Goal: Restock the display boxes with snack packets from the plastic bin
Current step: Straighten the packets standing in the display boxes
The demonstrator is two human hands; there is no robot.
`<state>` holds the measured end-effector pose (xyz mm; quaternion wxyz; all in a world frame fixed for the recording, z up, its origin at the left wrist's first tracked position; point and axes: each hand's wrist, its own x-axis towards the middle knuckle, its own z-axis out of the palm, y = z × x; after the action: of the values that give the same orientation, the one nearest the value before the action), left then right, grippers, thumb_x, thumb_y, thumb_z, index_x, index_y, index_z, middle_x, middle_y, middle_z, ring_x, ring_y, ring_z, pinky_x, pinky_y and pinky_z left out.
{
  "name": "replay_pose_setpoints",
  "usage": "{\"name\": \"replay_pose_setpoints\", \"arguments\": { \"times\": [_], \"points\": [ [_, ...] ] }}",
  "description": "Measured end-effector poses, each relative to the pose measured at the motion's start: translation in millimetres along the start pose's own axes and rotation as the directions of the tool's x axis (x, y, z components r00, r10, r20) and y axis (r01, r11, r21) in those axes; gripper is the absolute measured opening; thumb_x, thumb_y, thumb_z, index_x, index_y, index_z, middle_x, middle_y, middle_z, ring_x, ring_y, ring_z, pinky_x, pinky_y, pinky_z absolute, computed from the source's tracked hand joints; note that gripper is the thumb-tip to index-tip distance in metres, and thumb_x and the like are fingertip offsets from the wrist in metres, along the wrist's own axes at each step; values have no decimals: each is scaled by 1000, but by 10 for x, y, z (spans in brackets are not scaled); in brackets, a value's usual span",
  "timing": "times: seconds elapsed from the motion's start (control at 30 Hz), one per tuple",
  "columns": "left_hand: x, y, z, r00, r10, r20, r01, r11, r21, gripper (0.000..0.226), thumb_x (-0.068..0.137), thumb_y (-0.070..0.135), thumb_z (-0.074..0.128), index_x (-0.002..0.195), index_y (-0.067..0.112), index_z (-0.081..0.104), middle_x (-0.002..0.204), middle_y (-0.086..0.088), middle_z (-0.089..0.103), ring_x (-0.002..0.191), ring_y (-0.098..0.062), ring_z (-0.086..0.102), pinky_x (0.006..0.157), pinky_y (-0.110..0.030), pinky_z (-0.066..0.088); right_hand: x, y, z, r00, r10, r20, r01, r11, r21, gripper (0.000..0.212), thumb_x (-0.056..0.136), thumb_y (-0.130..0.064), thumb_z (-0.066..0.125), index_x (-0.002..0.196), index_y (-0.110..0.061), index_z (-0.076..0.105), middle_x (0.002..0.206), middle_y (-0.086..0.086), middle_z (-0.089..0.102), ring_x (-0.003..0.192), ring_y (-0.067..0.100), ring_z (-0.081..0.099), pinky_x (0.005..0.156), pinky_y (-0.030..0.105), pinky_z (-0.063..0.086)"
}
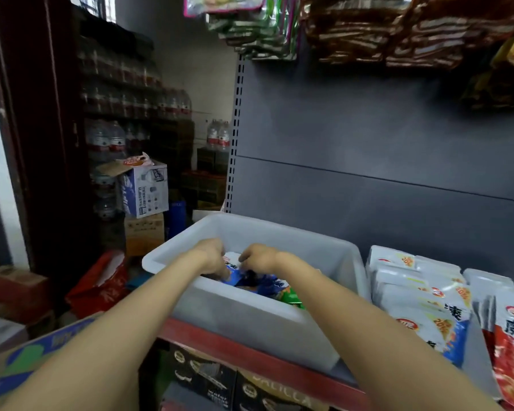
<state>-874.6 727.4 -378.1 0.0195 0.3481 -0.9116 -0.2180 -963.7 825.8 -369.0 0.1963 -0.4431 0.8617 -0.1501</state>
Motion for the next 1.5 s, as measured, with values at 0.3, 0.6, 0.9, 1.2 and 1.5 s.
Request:
{"name": "replay_pose_setpoints", "arguments": {
  "times": [0.3, 0.6, 0.9, 1.2, 1.5],
  "points": [
    [-31, 23, -46, 953, -66, -296, -190, 631, -752, 41, 73, -5, 74, 101, 21, 60, 103, -14, 64, 85, -30, 65, 76, -41, 56, -52, 17, -37, 986, 112, -125, 14, 689, 725, 62, 89, -5, 58, 143, -23, 31, 116, 7, 57, 97, 20, 53, 89, 34, 49],
    [-490, 687, -25, 884, 185, -429, -465, 438, -769, 43, 83, -2, 65, 121, 16, 55, 100, -4, 66, 82, -14, 65, 63, -27, 55, -800, 290, -493, 837, -20, -547, 423, 659, 622, 60, 77, 20, 57, 126, -14, 51, 115, 15, 62, 85, 22, 61, 77, 40, 55],
    [-819, 1884, 246, 800, 465, -380, -579, 430, -693, 52, 80, 0, 69, 116, 31, 50, 91, -4, 64, 79, -20, 65, 59, -33, 58, -1802, 1324, -1078, 710, 110, -695, 445, 695, 565, 81, 78, 14, 63, 141, -29, 33, 94, 10, 67, 79, 19, 65, 70, 37, 55],
    [-856, 2359, 671, 770, 613, -177, -638, 747, -187, 40, 89, 28, 61, 127, 16, 57, 130, 1, 58, 120, -15, 52, 89, -20, 36, -2138, 2120, -1048, 631, 290, -720, 352, 720, 599, 31, 82, 14, 57, 86, -16, 51, 85, -2, 64, 85, 20, 64, 63, 29, 55],
    [-955, 2222, 641, 759, 650, 24, -625, 739, -251, 59, 80, 57, 61, 127, 22, 58, 132, 5, 56, 119, -8, 52, 104, -28, 40, -2099, 2176, -870, 714, 11, -700, 37, 998, 53, 89, 76, 6, 67, 143, -26, 17, 100, 4, 56, 87, 21, 59, 70, 31, 51]
  ]
}}
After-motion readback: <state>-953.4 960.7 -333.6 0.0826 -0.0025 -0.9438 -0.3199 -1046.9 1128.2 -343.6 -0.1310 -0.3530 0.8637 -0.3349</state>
